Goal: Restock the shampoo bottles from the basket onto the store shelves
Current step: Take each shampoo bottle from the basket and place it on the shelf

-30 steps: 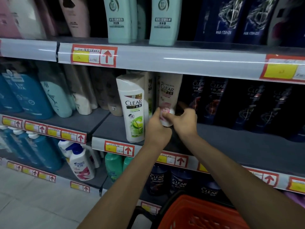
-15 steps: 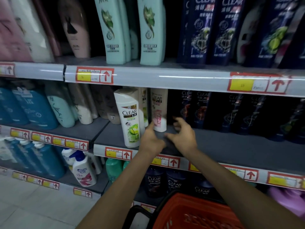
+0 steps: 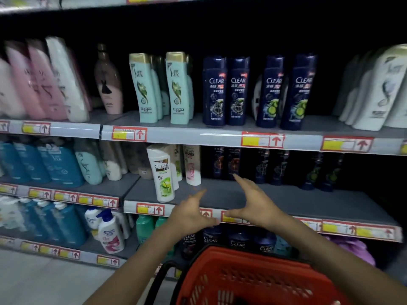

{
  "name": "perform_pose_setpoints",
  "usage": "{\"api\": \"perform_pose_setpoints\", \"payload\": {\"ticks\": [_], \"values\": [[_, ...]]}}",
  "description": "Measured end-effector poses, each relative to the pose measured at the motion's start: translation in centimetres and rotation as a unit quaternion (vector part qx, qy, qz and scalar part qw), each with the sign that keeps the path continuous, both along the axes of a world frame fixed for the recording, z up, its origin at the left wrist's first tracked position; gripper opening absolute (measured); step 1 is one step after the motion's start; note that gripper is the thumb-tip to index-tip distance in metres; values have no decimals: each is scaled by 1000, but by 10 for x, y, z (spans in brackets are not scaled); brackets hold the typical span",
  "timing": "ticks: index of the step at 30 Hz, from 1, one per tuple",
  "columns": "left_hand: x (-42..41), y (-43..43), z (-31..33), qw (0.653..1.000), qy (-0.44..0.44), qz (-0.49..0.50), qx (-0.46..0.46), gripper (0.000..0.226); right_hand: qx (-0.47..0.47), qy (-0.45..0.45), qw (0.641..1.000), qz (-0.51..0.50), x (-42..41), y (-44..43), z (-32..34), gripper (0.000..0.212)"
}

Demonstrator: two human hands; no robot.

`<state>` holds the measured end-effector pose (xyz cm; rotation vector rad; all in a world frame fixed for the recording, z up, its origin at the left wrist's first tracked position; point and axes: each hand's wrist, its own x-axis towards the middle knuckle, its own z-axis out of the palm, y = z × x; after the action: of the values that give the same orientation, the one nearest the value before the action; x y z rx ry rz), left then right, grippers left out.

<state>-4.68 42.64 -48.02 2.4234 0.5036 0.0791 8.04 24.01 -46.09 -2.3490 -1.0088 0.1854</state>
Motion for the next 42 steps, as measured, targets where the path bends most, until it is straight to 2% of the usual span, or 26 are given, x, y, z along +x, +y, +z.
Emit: {"api": "perform_pose_setpoints", "payload": {"ticks": [5, 10, 16, 20, 27, 31, 36, 38, 40, 42], "values": [[-19, -37, 10, 982, 16, -70, 174, 113, -95, -59, 994, 18, -24, -51, 9, 128], [-36, -68, -4, 968, -1, -108, 225, 107, -165, -139, 976, 44, -40, -120, -2, 113], [-52, -114, -41, 949, 37, -168, 266, 99, -221, -108, 968, 54, -57, -184, -68, 110], [-56, -144, -79, 932, 73, -211, 284, 97, -267, -50, 960, 63, -69, -209, -110, 113], [-43, -188, -159, 926, 141, -246, 250, 85, -357, 25, 931, 71, -87, -241, -174, 103], [-33, -209, -200, 917, 206, -240, 243, 78, -407, 31, 910, 71, -95, -265, -195, 96], [-12, -231, -235, 907, 260, -218, 250, 76, -417, 58, 904, 73, -96, -274, -205, 88], [-1, -243, -248, 925, 293, -149, 190, 67, -422, 62, 902, 74, -99, -276, -207, 89], [9, -255, -255, 940, 330, -56, 70, 58, -416, 62, 904, 74, -102, -274, -207, 90], [17, -265, -263, 936, 349, 12, -32, 46, -413, 60, 906, 74, -103, -271, -206, 91]]}}
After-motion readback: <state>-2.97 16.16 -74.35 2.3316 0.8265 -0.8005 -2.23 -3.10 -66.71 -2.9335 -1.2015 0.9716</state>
